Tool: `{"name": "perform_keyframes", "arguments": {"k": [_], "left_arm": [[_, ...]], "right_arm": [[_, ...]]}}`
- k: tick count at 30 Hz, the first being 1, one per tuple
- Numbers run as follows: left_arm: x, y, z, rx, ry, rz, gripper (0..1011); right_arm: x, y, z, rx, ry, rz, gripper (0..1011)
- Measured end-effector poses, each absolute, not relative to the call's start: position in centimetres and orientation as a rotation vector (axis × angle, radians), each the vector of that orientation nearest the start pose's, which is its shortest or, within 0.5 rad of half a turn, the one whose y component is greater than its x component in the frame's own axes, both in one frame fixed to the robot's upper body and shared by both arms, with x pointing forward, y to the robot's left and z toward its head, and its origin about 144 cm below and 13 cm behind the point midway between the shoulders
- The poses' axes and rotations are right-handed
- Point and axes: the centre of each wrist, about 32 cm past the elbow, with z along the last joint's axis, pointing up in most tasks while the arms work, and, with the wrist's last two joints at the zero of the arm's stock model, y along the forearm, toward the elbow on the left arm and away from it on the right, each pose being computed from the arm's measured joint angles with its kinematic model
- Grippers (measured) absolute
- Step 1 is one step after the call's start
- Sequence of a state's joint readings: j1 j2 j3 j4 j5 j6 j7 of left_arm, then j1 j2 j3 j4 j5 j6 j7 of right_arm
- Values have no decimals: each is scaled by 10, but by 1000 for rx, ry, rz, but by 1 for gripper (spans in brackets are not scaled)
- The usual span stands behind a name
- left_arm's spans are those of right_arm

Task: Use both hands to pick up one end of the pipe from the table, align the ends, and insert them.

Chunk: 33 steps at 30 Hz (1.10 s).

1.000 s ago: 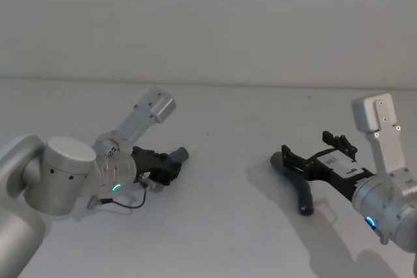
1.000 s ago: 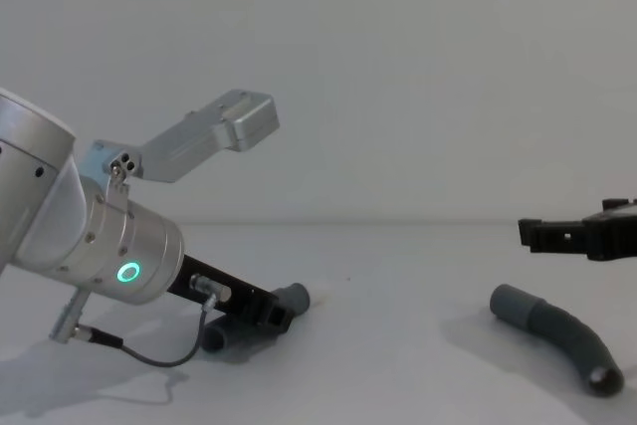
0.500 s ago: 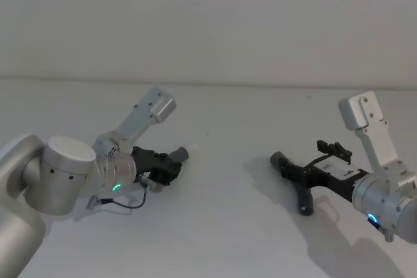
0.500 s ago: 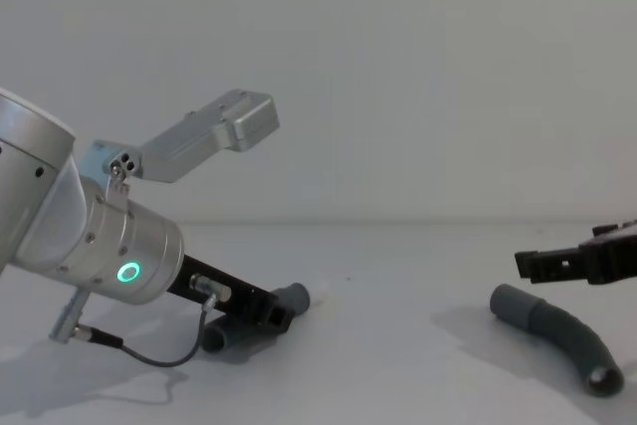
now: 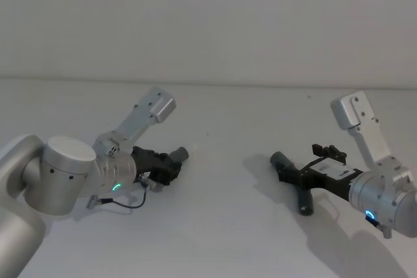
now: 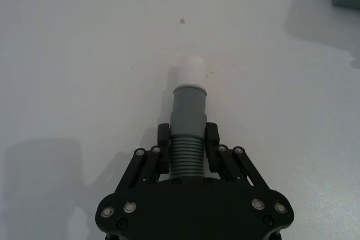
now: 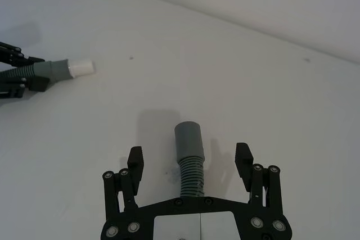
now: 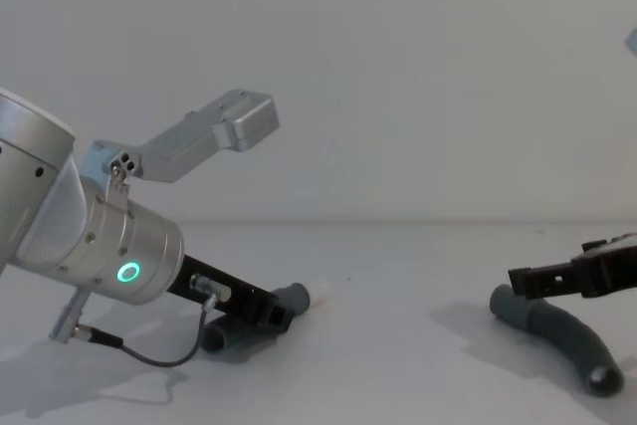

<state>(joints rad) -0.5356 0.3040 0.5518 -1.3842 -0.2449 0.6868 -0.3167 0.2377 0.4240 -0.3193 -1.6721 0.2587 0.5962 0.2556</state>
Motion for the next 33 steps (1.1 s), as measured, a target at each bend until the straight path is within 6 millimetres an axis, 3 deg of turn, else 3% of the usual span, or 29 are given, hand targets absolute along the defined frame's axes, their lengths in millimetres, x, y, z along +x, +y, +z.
{"name": "perform_keyframes", "arguments": {"k": [33], "left_arm": [[566,176,1237,591,172,883,357]], "right_arm": [[516,-253,1222,-554,180,-919,1001]]}}
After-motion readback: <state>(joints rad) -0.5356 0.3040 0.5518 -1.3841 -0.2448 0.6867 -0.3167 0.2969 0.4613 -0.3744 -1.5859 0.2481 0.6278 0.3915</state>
